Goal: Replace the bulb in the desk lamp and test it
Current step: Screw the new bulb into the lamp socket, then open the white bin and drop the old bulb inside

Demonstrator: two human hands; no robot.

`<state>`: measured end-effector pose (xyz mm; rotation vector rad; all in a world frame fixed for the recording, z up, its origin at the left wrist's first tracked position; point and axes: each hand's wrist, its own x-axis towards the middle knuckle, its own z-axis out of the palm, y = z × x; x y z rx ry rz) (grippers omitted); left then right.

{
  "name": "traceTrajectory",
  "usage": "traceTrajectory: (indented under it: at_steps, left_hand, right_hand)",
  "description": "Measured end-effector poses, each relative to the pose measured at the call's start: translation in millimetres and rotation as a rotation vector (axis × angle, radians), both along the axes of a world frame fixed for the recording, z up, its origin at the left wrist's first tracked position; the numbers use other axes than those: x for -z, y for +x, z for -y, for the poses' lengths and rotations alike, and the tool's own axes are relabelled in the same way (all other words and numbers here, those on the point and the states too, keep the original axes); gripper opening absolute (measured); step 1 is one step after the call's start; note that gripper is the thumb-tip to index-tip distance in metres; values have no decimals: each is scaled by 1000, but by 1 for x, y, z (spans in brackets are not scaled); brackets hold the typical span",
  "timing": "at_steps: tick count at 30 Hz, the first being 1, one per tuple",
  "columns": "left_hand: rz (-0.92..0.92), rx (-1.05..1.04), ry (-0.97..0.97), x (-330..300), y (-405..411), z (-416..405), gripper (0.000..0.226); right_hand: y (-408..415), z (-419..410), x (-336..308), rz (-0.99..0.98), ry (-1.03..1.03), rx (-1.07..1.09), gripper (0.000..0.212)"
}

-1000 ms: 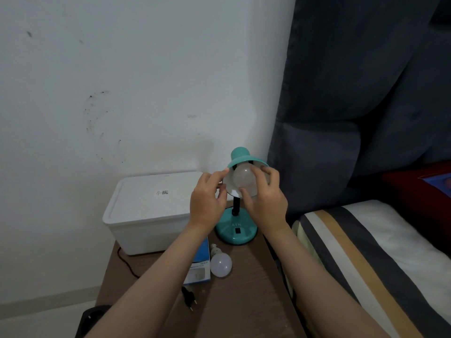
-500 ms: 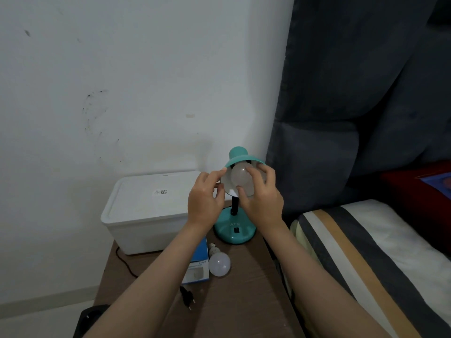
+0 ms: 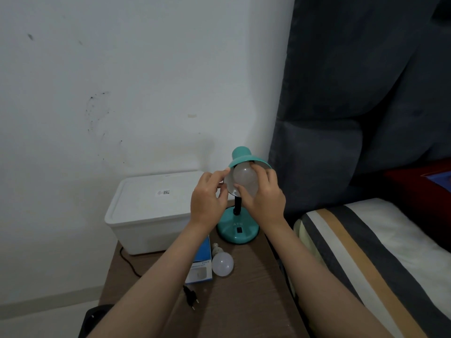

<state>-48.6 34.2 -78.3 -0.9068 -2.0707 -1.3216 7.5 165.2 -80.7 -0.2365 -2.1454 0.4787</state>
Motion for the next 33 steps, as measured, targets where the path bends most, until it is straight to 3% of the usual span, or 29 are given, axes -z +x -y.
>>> traceTrajectory:
  at_steps: [16, 24, 28, 33]
  left_hand:
    - [73, 19, -20, -7, 8, 5, 41]
    - [165, -56, -103, 0, 24, 41, 48]
    - [227, -234, -176, 19, 10, 90, 54]
    - [394, -537, -314, 32, -7, 151, 73]
  right_hand:
    - [14, 8, -3, 45, 22, -3, 61]
    - [29, 42, 13, -187, 39, -189, 26]
    - [20, 73, 23, -39, -26, -341, 23]
    - [-10, 98, 31, 330, -219, -373, 59]
